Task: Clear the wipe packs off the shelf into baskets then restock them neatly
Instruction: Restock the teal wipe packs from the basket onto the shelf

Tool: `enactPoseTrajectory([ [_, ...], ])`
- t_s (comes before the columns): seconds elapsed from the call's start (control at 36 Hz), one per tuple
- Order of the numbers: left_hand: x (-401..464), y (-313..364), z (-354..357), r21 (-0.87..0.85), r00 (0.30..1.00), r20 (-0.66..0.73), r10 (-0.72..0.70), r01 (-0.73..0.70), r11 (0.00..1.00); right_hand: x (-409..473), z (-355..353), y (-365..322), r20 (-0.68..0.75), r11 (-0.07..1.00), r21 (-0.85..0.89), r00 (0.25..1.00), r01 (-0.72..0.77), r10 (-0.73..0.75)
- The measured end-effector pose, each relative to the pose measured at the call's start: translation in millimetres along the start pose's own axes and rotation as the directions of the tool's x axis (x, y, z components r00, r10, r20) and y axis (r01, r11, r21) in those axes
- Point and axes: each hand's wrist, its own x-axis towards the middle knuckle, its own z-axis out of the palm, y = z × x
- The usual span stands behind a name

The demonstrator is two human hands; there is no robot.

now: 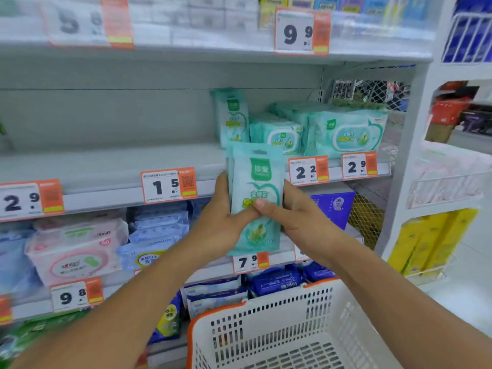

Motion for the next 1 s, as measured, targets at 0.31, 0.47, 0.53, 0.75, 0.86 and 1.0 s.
enactPoseTrajectory([
  [0.31,187,30,-45,0.2,0.994,-0.001,0.106,-0.104,0.974,170,-42,-62,-0.182,0.967,-0.236,0.974,0.093,-0.138],
  [0.47,244,-8,-45,0.394,0.991,-0.118,-0.061,0.103,0.913,236,-71,-31,-0.241,0.854,-0.519,0.965,-0.037,-0.105],
  [0.53,249,-21,-42,0.473,0.974,-0.173,-0.143,0.21,0.856,250,-77,-26,-0.262,0.793,-0.605,0.958,-0.071,-0.114],
  [0.75,266,-58,-51,0.498,0.944,-0.133,-0.301,0.327,0.803,266,-69,-26,-0.245,0.22,-0.958,0.926,-0.185,-0.289],
  [0.86,265,-54,-48,0.552,0.95,-0.151,-0.274,0.31,0.774,273,-72,-25,-0.259,0.142,-0.963,0.925,-0.227,-0.277],
  [1.0,292,-89,-65,0.502,0.961,-0.105,-0.255,0.272,0.821,272,-73,-30,-0.291,0.214,-0.946,0.929,-0.243,-0.227],
])
